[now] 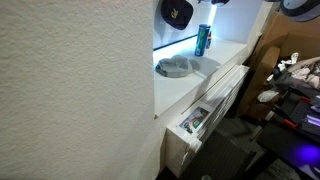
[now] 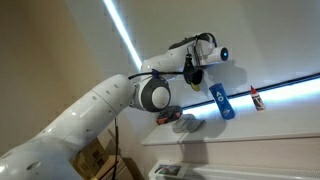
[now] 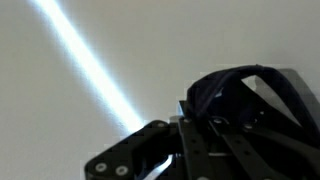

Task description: Place the black cap on the blue can, move the gray cap to the right, and move the bottle to the left

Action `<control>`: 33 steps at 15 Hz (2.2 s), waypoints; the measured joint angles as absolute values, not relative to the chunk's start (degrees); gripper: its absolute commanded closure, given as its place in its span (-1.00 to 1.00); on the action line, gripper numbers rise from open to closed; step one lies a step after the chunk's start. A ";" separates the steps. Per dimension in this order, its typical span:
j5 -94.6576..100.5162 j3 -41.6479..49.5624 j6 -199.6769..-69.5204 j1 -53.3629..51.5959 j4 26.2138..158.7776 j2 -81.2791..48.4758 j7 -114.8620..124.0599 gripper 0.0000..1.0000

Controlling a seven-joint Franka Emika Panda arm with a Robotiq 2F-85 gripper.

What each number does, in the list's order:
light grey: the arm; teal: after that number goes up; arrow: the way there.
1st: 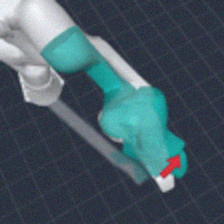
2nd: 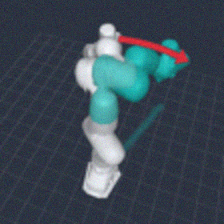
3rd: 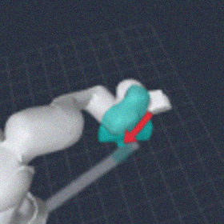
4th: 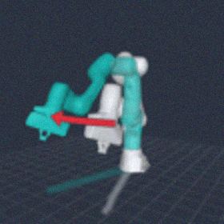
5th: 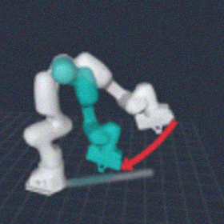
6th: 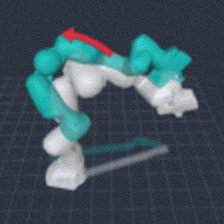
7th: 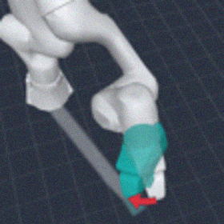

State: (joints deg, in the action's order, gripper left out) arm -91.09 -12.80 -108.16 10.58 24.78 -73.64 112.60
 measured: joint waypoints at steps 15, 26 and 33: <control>-65.73 -2.34 -76.79 23.94 19.94 -60.38 108.79 0.95; -68.22 -5.59 -61.06 26.75 20.55 -62.09 87.83 0.95; -62.87 -3.56 -60.78 15.55 20.62 -64.34 85.37 0.95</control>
